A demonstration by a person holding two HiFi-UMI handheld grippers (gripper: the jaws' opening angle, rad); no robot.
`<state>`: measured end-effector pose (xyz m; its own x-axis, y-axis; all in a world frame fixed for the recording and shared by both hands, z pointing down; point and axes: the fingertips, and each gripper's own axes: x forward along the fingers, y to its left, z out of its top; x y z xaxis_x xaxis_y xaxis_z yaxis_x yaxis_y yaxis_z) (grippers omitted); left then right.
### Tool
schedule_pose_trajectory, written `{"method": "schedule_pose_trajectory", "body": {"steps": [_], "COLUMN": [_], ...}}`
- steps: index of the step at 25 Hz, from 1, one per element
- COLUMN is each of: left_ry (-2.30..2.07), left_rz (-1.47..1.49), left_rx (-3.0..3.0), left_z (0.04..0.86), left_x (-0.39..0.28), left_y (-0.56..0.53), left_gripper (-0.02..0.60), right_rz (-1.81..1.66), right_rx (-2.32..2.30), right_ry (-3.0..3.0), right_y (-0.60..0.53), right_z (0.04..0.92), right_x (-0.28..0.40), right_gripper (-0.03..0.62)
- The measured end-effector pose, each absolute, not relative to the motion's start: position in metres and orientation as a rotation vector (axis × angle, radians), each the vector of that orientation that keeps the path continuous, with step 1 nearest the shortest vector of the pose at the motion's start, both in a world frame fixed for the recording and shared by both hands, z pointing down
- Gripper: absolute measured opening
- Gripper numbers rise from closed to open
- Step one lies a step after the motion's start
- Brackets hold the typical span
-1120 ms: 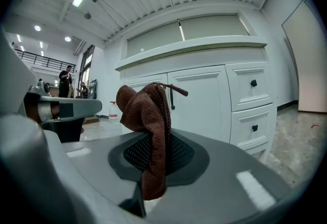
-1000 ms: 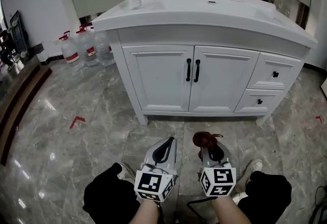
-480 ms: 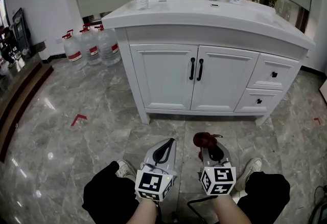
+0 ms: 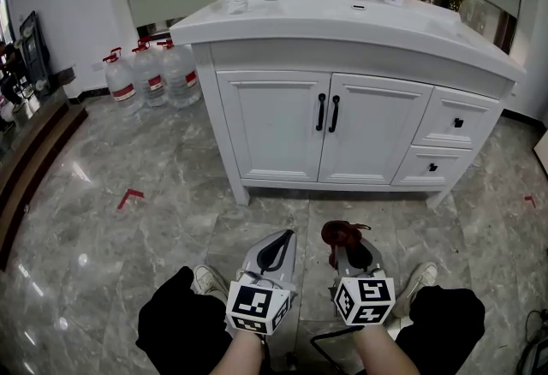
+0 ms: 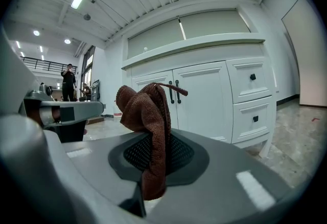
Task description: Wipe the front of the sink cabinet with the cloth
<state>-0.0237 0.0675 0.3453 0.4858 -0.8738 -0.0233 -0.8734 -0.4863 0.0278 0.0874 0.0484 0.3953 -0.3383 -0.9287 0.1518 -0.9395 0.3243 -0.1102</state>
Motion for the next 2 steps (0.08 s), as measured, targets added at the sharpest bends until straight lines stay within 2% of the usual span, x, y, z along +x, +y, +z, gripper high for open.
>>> {"method": "schedule_pose_trajectory", "body": {"steps": [2], "left_ry": [-1.587], "left_rz": [-0.053], "left_rx": [2.695], "left_z": [0.3464], "left_x": [-0.0237], "left_y": [0.0674], "left_gripper": [0.000], "right_rz": [0.270], "right_rx": [1.767], "right_ry": [-2.509], "right_y": [0.0489], "right_z": [0.3959], "right_x": [0.0867], "right_gripper": [0.075]}}
